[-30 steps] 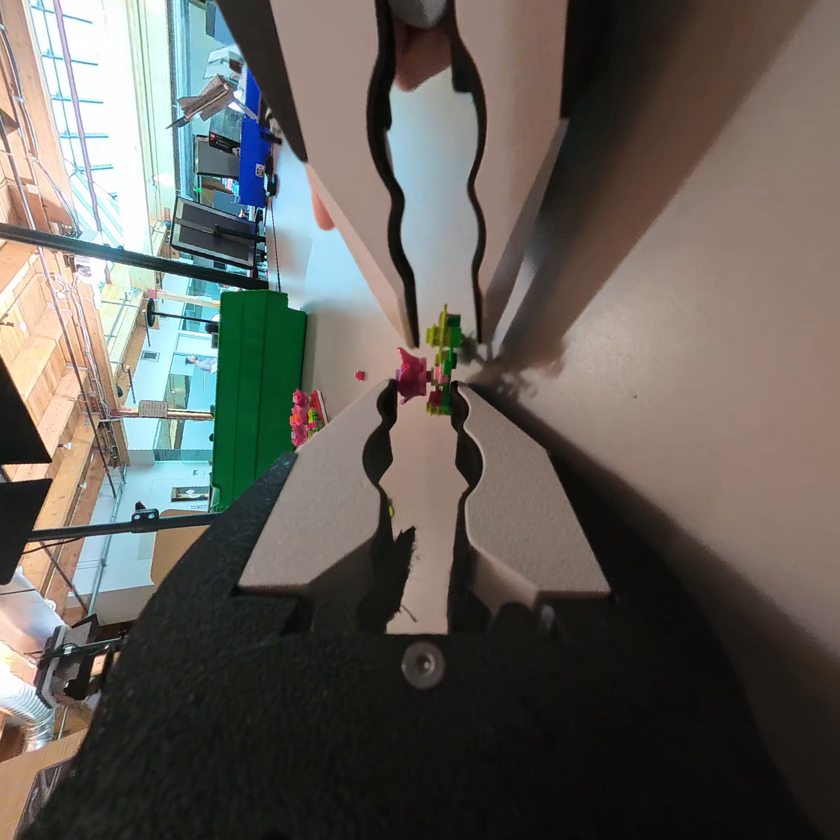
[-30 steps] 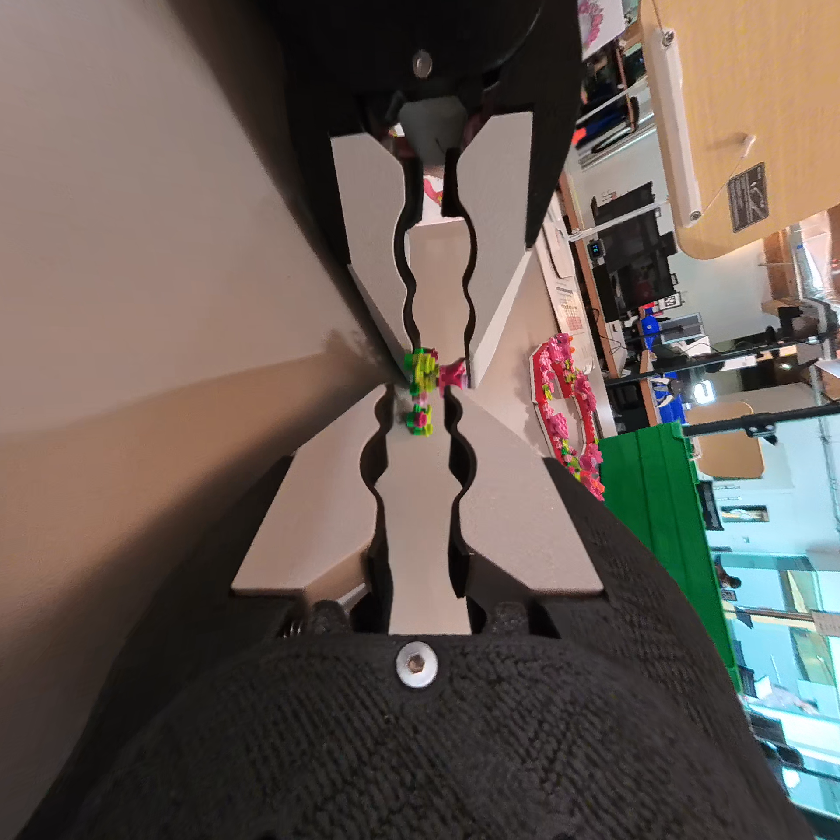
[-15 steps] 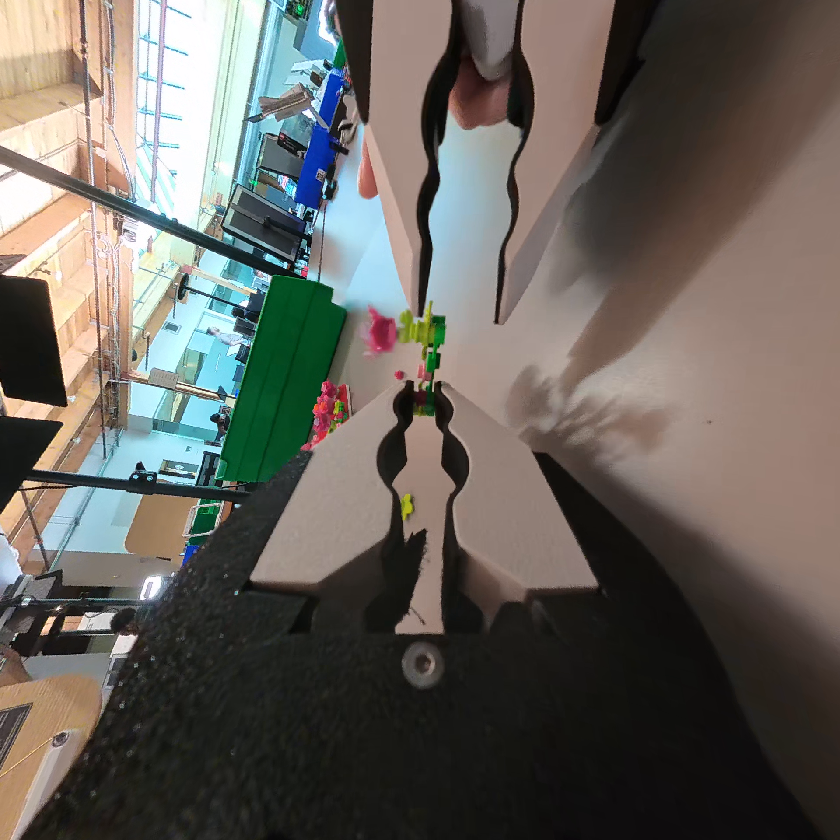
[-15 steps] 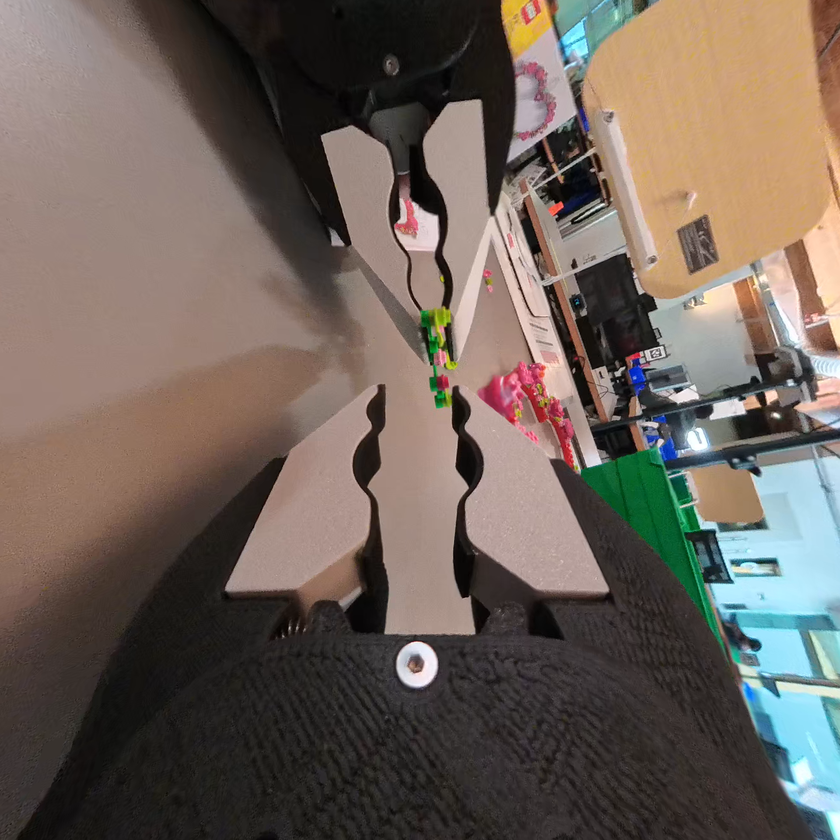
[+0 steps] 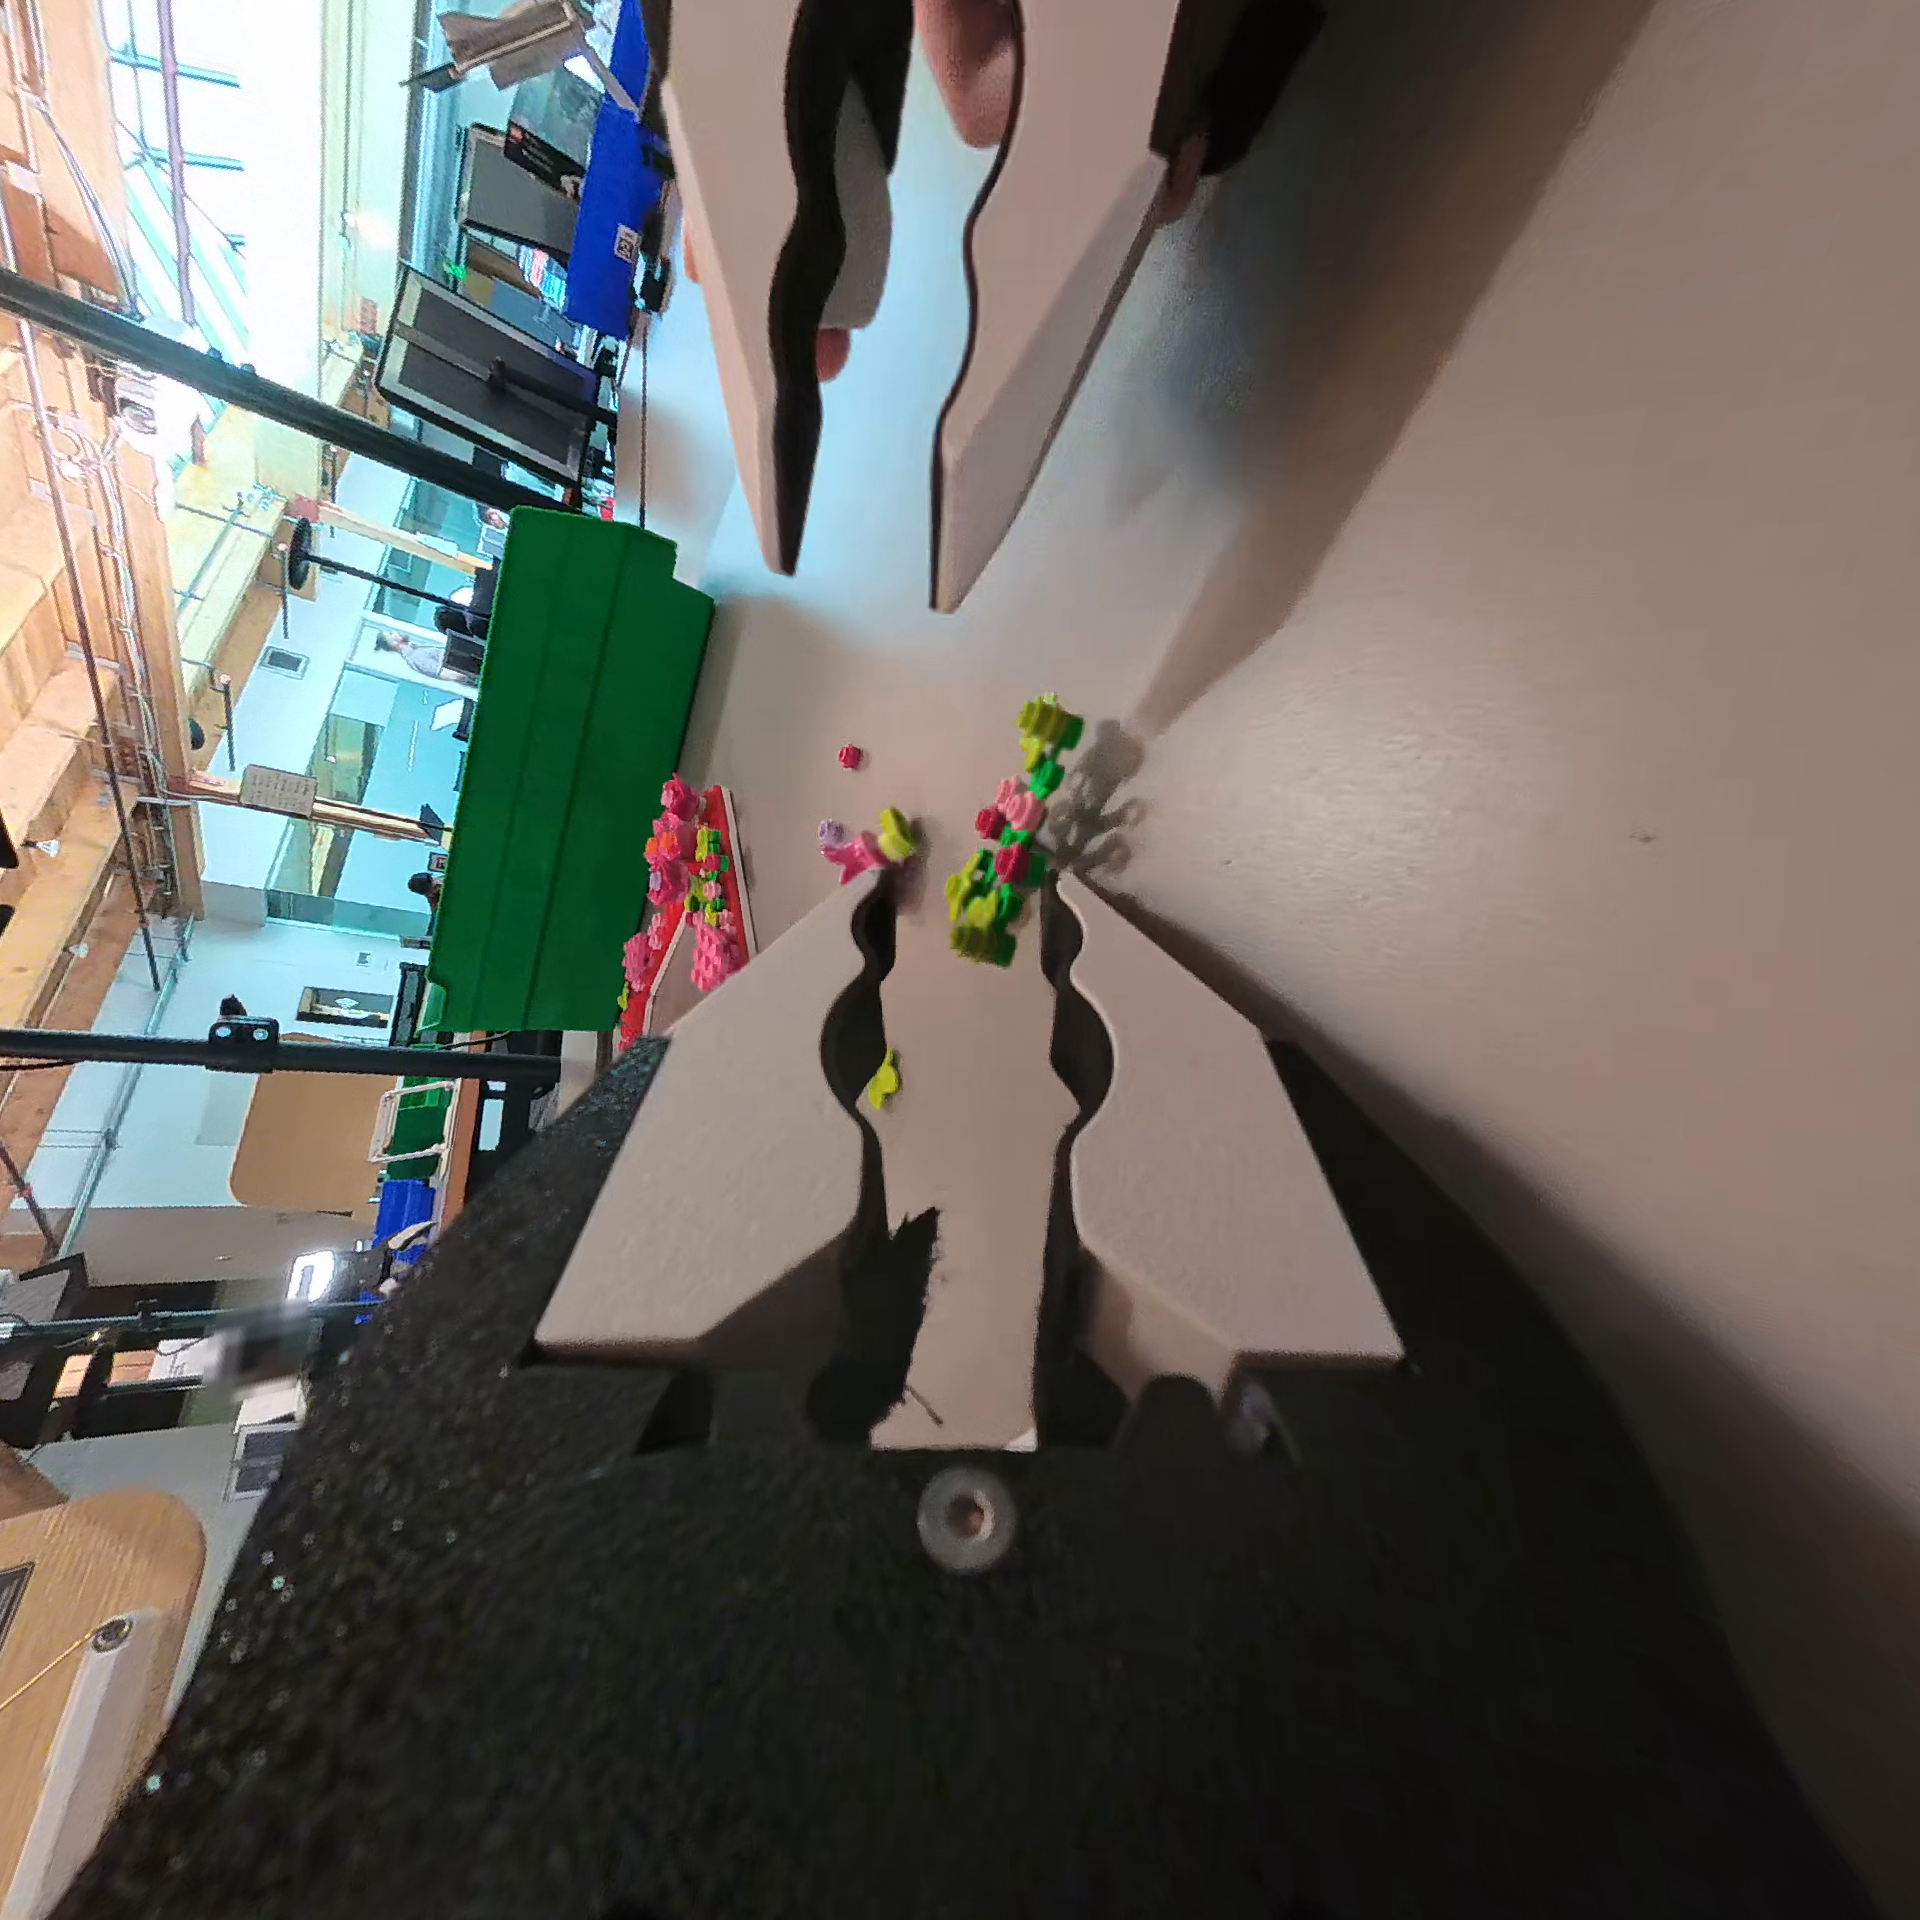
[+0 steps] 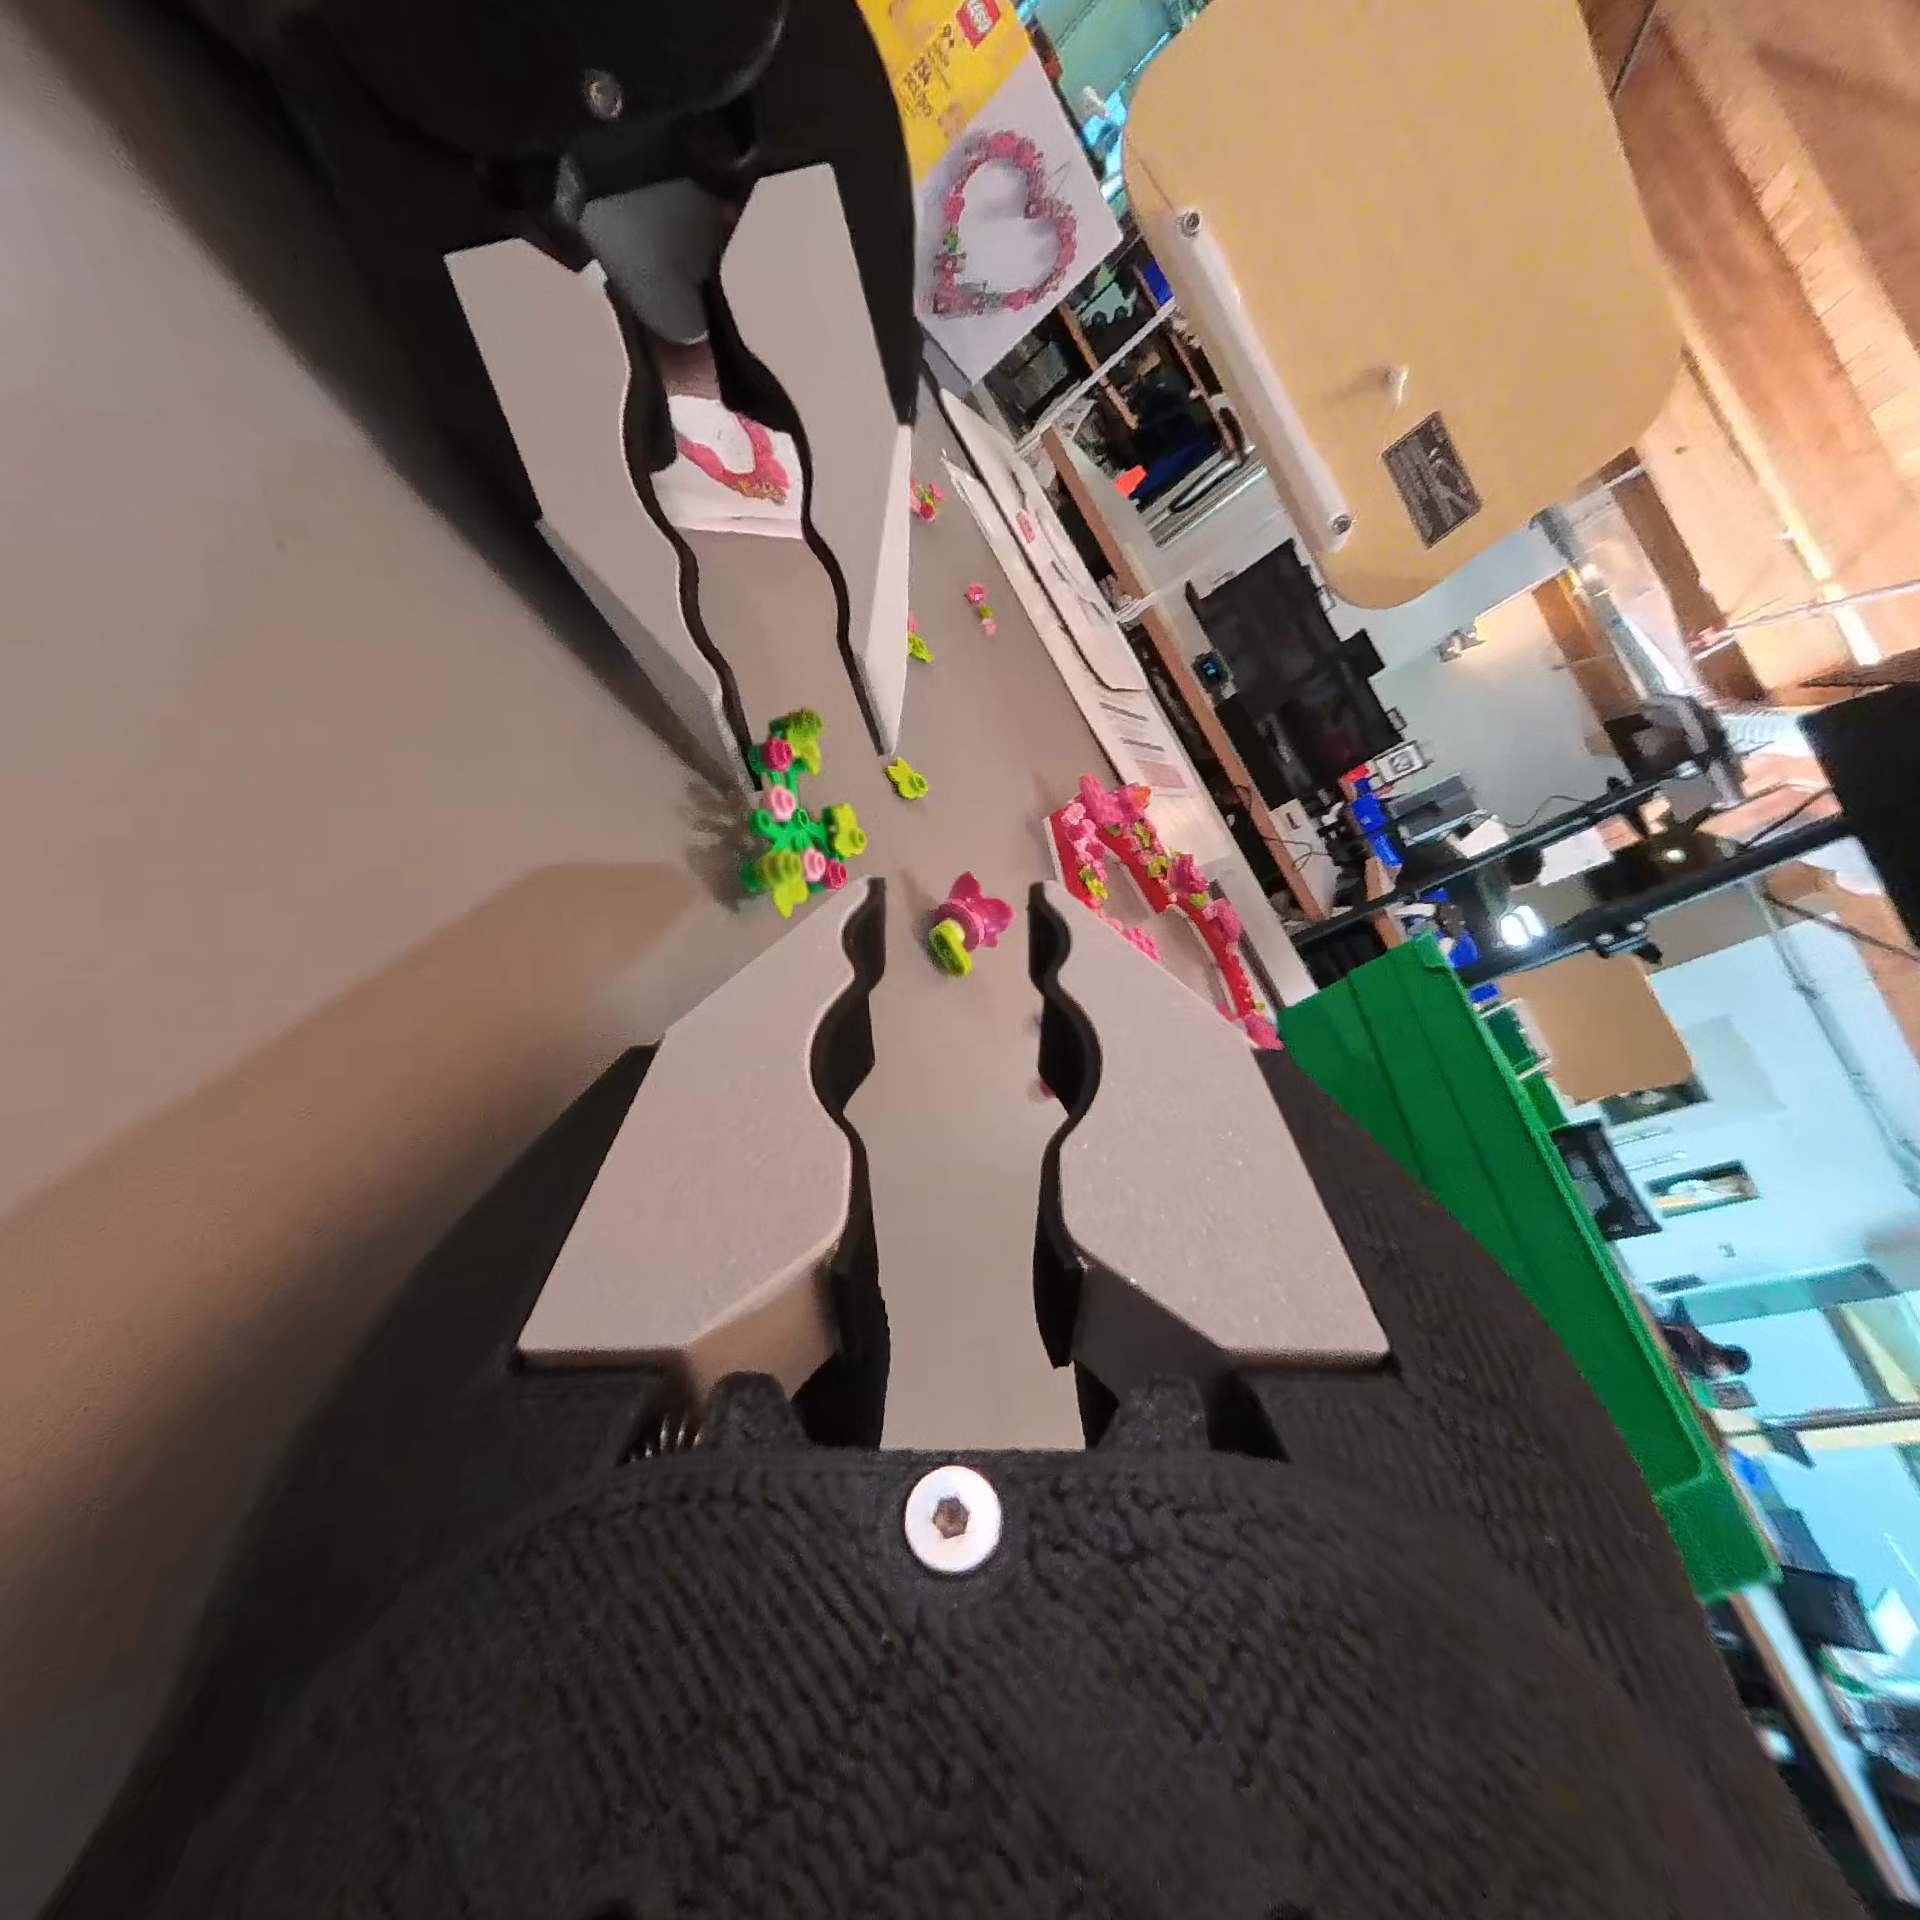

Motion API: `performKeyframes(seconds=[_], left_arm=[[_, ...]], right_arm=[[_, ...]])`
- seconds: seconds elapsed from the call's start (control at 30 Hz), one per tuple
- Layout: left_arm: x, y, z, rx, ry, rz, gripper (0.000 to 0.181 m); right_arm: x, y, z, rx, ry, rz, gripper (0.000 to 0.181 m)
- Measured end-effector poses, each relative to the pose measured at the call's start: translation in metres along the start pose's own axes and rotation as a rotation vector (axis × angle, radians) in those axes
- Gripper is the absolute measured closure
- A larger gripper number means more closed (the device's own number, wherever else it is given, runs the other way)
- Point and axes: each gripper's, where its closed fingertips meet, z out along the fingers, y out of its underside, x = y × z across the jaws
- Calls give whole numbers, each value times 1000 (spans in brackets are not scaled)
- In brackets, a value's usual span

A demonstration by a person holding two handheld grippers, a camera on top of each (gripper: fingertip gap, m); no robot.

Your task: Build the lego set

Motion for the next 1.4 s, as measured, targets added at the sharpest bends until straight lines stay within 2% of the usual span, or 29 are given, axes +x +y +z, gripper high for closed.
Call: performKeyframes(seconds=[0.1, 0.2, 0.27, 0.57, 0.63, 0.73, 0.9, 1.17, 1.3, 1.4], left_arm=[[2, 0, 0, -7, 3, 14, 159], [4, 1, 2, -21, 11, 22, 167], [5, 2, 3, -32, 6, 41, 175], [1, 1, 3, -13, -6, -24, 175], [0, -1, 3, -4, -8, -41, 175], [-3, -7, 3, 38, 10, -155, 162], [-12, 3, 4, 9, 6, -270, 152], [-30, 22, 7, -59, -13, -447, 151], [-38, 12, 17, -25, 52, -592, 148], [-32, 15, 33, -71, 153, -630, 142]], right_arm=[[-11, -5, 5, -25, -126, 133, 154], [-29, -10, 8, -97, -277, 265, 139], [-31, -10, 13, -131, -248, 176, 139], [-27, 13, 29, -257, -74, -142, 171], [-23, 11, 27, -226, -45, -183, 171], [-16, 12, 21, -157, -25, -269, 171], [-2, 29, 8, -21, -44, -323, 171], [11, 43, 1, 190, -126, -360, 172], [13, 42, 5, 308, -181, -380, 172], [15, 43, 7, 387, -231, -377, 172]])
